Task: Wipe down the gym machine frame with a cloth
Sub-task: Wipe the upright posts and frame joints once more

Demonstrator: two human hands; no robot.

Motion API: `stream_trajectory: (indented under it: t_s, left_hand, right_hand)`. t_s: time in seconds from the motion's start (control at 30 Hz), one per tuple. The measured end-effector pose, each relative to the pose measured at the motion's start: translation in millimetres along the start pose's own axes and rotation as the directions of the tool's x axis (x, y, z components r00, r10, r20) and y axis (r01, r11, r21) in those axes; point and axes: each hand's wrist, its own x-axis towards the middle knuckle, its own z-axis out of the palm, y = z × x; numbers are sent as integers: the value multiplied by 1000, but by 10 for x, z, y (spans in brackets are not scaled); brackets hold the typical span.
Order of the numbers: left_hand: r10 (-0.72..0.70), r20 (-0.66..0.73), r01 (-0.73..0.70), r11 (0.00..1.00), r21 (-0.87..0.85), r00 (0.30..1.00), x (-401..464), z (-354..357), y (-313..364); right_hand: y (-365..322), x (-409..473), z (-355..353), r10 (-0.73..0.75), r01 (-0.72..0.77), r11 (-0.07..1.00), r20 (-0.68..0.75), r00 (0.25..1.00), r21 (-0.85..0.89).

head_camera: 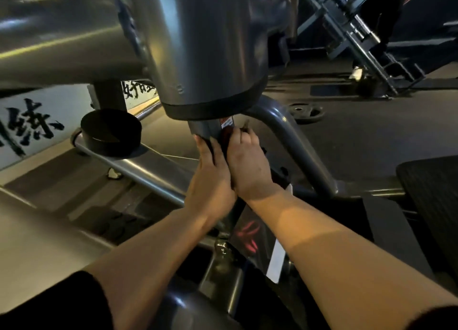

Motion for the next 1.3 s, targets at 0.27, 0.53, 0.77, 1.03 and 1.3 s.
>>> stream_trajectory:
  t_s: [0.27, 0.53, 0.77, 1.03, 1.3]
  left_hand:
    - [-62, -58, 55, 991, -124, 996, -36, -35, 35]
    - [-101, 184, 134, 976, -173, 978, -50, 121, 0]
    - [-139, 697, 476, 820, -317, 703, -140, 49, 62]
    - [-71, 474, 220, 938, -267, 877, -45, 33, -89]
    - [191, 541, -71, 969, -235, 819, -47, 160, -76]
  right_hand:
    - [70, 228, -193, 60, -62, 998, 63, 996, 20]
    - [335, -1033, 113, 39, -49, 840, 29, 999, 541]
    - [374, -1457, 347, 521, -352, 118, 244, 818, 929]
    - [295, -1211, 264, 334, -430, -223, 483, 810, 875]
    - [457, -1188, 376, 583, -458, 29, 357, 730, 888]
